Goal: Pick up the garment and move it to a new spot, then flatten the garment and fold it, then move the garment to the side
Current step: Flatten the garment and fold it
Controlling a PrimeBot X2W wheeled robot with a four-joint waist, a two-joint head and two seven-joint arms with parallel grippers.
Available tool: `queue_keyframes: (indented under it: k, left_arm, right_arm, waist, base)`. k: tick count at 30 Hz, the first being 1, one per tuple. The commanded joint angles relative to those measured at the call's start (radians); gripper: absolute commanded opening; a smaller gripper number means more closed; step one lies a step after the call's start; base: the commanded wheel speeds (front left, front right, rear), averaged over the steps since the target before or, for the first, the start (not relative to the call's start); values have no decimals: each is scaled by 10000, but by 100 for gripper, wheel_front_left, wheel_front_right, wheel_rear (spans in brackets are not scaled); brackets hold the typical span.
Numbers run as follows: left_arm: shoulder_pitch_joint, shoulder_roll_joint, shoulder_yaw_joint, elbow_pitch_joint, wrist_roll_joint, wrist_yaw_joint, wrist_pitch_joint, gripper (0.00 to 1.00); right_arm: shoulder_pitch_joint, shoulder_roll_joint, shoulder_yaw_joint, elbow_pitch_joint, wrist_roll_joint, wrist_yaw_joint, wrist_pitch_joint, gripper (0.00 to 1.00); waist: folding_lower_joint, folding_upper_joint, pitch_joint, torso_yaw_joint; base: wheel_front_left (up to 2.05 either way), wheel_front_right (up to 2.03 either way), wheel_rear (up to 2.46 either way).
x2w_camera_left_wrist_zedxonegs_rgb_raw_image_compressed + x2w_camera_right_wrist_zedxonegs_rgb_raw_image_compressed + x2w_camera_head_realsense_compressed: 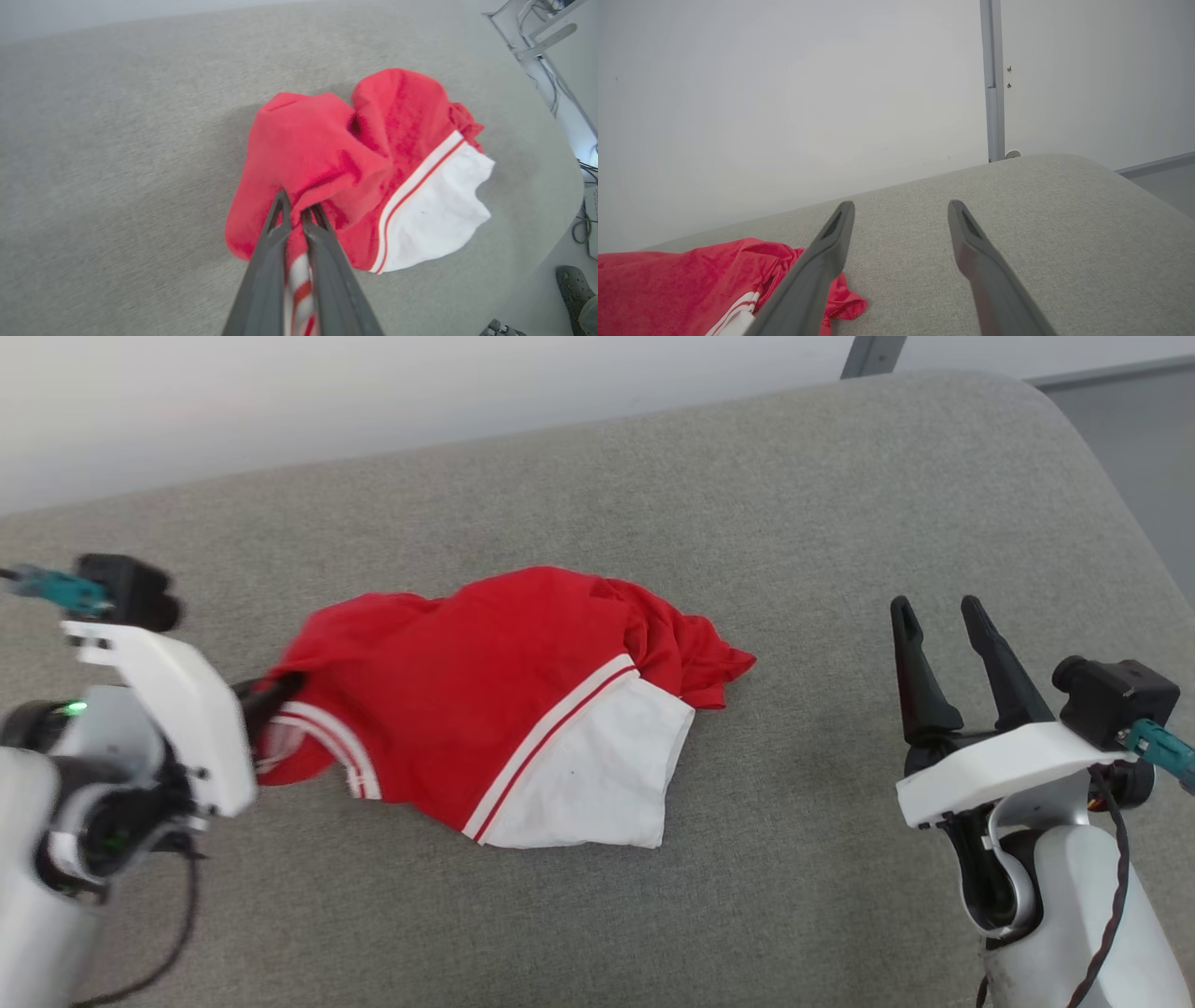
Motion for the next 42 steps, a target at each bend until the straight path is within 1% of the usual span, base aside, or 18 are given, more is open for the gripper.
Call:
queue_keyframes:
  k: [1,6,10,14,18,21,23,24,25,27,30,36,40,42]
  left_arm:
    - [172,-145,-62,-368,-22,17,-88,0]
    - [571,-671,-788,-1768,380,-92,-269,0]
    - [872,-1073,-1493,-2286,837,-232,-494,0]
    - [1078,-1407,-2116,-2078,1251,-391,-672,0]
    - [1133,-1647,-2636,-1426,1707,-593,-884,0]
    - [1022,-1781,-2803,-987,1724,-729,-1009,0]
    - [889,-1826,-2780,-815,1600,-793,-1046,38]
    - [838,-1824,-2761,-802,1523,-834,-1041,71]
    - [796,-1782,-2715,-810,1459,-864,-1031,100]
    - [765,-1736,-2646,-848,1385,-881,-996,100]
    - [675,-1525,-2388,-1082,981,-885,-796,100]
    - [329,-884,-1687,-1713,355,-501,-148,100]
    - [-83,-585,-1324,-1632,222,-289,170,100]
    - [-321,-529,-1217,-1546,304,-202,194,100]
  right_arm:
    - [125,-1,-21,-30,-73,1,64,100]
    - [230,-2,-102,-110,-51,1,168,100]
    - [263,1,-127,-168,-16,1,204,100]
    - [222,1,-96,-194,38,1,246,100]
    - [156,1,-48,-126,125,1,252,100]
    - [137,-1,-9,-74,88,1,261,100]
    - [123,-1,-6,-41,116,1,266,100]
    - [136,-1,-22,-30,107,1,262,100]
    - [161,-1,-39,-24,88,1,266,100]
    - [190,-1,-59,-19,79,1,277,100]
    - [272,1,-111,-23,67,1,308,100]
    - [317,0,-10,-61,93,1,405,100]
    - [295,1,249,-79,189,1,606,100]
    - [285,-2,416,-91,156,1,729,100]
  waist:
    - [0,0,-91,75]
    - [0,0,-170,149]
    - [0,0,-94,175]
    - [0,0,25,176]
    - [0,0,89,184]
    - [0,0,93,199]
    - [0,0,76,219]
    - [0,0,48,240]
    - [0,0,16,259]
    - [0,0,-17,278]
    - [0,0,-106,338]
    - [0,0,-310,454]
    - [0,0,-355,526]
    - [0,0,-341,576]
  base:
    - [0,0,0]
    - [0,0,0]
    - [0,0,0]
    - [0,0,0]
    - [0,0,0]
    - [0,0,0]
    - [0,0,0]
    - [0,0,0]
    - [0,0,0]
    - [0,0,0]
    - [0,0,0]
    - [0,0,0]
    - [0,0,0]
    - [0,0,0]
